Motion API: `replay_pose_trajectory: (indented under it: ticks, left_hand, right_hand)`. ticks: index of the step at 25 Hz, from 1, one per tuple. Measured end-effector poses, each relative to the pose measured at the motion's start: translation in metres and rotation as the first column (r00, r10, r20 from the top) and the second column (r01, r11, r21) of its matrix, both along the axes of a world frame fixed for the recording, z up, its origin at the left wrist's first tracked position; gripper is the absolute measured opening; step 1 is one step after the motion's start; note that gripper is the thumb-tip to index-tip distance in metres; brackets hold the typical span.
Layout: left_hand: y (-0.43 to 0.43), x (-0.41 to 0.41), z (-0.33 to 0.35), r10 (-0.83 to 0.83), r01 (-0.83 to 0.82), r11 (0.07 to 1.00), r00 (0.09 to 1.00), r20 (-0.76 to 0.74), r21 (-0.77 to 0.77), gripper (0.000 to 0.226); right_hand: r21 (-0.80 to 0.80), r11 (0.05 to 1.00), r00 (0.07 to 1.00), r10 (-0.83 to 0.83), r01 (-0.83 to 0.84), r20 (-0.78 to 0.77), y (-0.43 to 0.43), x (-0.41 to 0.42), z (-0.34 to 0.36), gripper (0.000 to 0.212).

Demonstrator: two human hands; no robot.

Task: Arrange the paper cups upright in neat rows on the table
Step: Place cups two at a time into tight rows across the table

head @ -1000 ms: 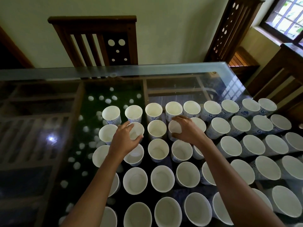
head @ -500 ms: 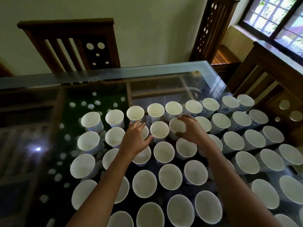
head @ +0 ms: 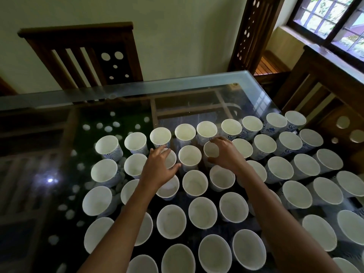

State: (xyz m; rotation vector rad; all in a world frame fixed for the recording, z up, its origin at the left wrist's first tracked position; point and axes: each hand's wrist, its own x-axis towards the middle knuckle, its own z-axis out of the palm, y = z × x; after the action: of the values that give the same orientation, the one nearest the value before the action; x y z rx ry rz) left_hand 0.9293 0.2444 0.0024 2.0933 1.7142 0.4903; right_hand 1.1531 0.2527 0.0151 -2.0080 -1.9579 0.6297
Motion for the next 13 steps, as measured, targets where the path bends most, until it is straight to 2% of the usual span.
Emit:
replay_pose_trajectory:
  ticks: [8, 13]
  left_hand:
    - [-0.003, -0.001, -0.003, -0.001, 0.001, 1.0, 1.0, -0.007, -0.013, 0.06]
    - [-0.006, -0.001, -0.003, 0.028, -0.028, 0.999, 1.0, 0.001, -0.02, 0.06]
  right_hand:
    - [0.074, 0.997, 1.0, -0.002, 0.004, -0.026, -0.009, -0.002, 0.005, 0.07]
    - [0.089, 0.991, 0.994, 0.102, -0.099, -0.033, -0.015, -0.023, 0.009, 0.065]
